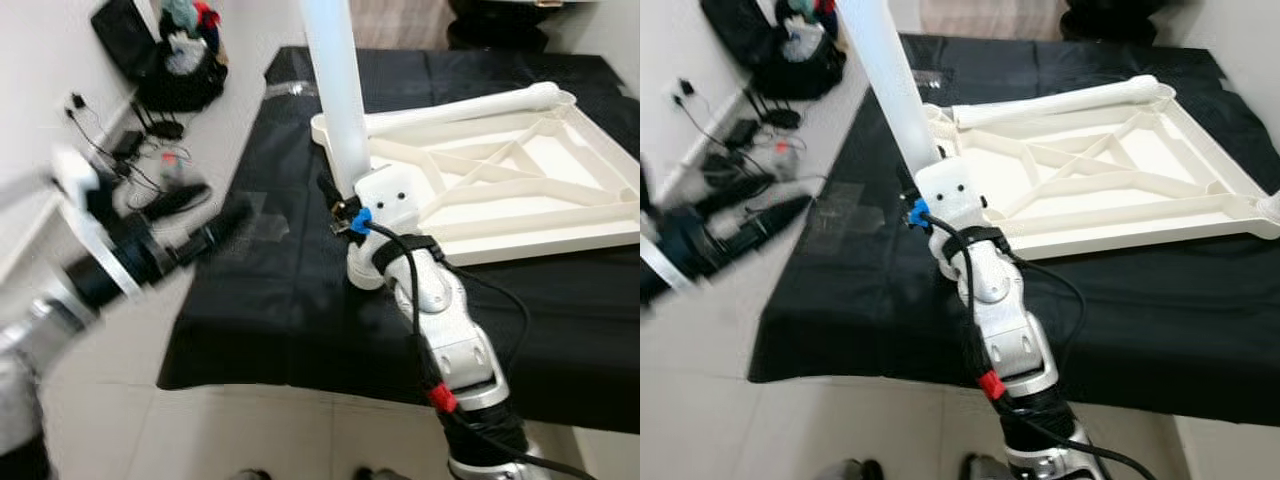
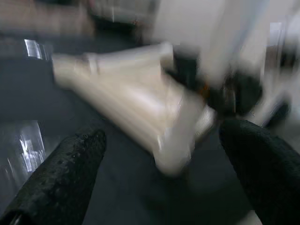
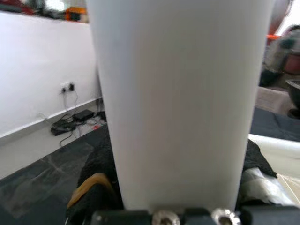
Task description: Building children table
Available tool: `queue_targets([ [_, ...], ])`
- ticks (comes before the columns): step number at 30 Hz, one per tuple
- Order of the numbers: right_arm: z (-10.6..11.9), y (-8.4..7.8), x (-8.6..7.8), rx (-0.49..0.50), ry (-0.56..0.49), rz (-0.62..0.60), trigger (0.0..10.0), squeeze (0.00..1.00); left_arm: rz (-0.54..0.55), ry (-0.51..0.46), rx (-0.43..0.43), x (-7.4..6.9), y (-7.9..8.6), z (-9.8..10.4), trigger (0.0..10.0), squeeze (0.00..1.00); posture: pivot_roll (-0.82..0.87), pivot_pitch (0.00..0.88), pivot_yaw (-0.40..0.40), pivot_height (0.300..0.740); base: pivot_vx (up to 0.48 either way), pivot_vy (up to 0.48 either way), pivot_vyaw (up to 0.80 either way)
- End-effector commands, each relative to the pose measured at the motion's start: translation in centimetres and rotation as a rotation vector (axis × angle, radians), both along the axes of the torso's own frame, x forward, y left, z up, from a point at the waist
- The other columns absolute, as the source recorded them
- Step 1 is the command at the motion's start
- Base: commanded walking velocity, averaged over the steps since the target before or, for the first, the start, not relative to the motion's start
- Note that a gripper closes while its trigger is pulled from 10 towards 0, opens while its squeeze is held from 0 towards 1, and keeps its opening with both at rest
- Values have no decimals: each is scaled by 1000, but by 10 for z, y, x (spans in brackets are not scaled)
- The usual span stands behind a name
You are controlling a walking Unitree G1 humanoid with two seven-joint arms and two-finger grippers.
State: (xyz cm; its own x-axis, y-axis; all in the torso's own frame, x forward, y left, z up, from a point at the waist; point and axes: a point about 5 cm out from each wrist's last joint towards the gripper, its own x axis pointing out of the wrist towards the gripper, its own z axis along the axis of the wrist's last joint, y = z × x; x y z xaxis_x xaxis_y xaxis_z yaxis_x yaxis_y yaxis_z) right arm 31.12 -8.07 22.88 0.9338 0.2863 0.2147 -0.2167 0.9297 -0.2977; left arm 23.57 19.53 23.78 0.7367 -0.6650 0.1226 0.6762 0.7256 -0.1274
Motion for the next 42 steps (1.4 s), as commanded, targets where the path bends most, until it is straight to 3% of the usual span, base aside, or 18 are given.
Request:
queue_targets([
  [1, -41, -15, 7, -24, 198, -90, 0, 0, 3, -16, 13, -1, -2, 2, 10000, 1000, 59, 137, 14, 740, 0, 0, 0],
  [2, -41, -15, 7, -24, 198, -90, 0, 0, 3, -16, 13, -1, -2, 2, 10000, 1000, 59, 137, 14, 740, 0, 0, 0],
  [6, -37, -24, 11, 33, 205, -171, 0, 0, -22, 134, 51, -16, -25, -37, 10000, 1000, 61, 141, 23, 740, 0, 0, 0],
  [8, -34, -34, 17, 91, 212, -218, 0, 0, -76, 227, 85, -36, -51, -64, 10000, 1000, 64, 153, 27, 740, 0, 0, 0],
  [11, -34, -36, 19, 112, 217, -228, 0, 0, -91, 247, 92, -42, -59, -70, 10000, 1000, 65, 154, 28, 740, 0, 0, 0],
  [16, -37, -41, 25, 170, 242, -247, 0, 0, -63, 223, 200, -54, -75, -94, 10000, 996, 60, 168, 31, 740, 0, 0, 0],
  [17, -36, -42, 25, 172, 239, -249, 0, 0, -44, 220, 186, -52, -73, -93, 10000, 467, 61, 172, 33, 740, 0, 0, 0],
  [18, -36, -42, 25, 172, 239, -249, 0, 0, -44, 220, 186, -52, -73, -93, 10000, 467, 61, 172, 33, 740, 0, 0, 0],
  [22, -36, -44, 24, 183, 239, -261, 0, 0, -7, 212, 168, -52, -69, -90, 10000, 0, 62, 179, 38, 740, 0, 0, 0],
  [24, -36, -45, 23, 185, 240, -264, 0, 0, 1, 202, 170, -52, -69, -88, 10000, 0, 62, 179, 39, 740, 0, 0, 0],
  [32, -41, -45, 20, 194, 248, -269, 0, 0, 109, 107, 153, -39, -60, -72, 10000, 0, 66, 184, 46, 740, 0, 0, 0],
  [34, -46, -43, 16, 197, 259, -266, 0, 0, 220, -13, 98, -19, -45, -41, 10000, 0, 71, 186, 52, 740, 0, 0, 0],
  [36, -46, -43, 16, 197, 259, -266, 0, 0, 220, -13, 98, -19, -45, -41, 10000, 0, 71, 186, 52, 740, 0, 0, 0],
  [37, -48, -42, 14, 201, 264, -263, 0, 0, 242, -91, 62, -10, -41, -19, 10000, 0, 70, 186, 57, 740, 0, 0, 0],
  [38, -49, -40, 13, 204, 267, -261, 0, 0, 225, -168, 16, -2, -40, 7, 10000, 0, 65, 186, 59, 740, 0, 0, 0],
  [40, -49, -40, 13, 204, 267, -261, 0, 0, 225, -168, 16, -2, -40, 7, 10000, 0, 65, 186, 59, 740, 0, 0, 0],
  [41, -49, -39, 12, 207, 267, -258, 0, 0, 179, -261, -40, 4, -40, 38, 10000, 0, 64, 186, 61, 740, 0, 0, 0],
  [42, -49, -39, 12, 207, 267, -258, 0, 0, 179, -261, -40, 4, -40, 38, 10000, 0, 64, 186, 61, 740, 0, 0, 0],
])
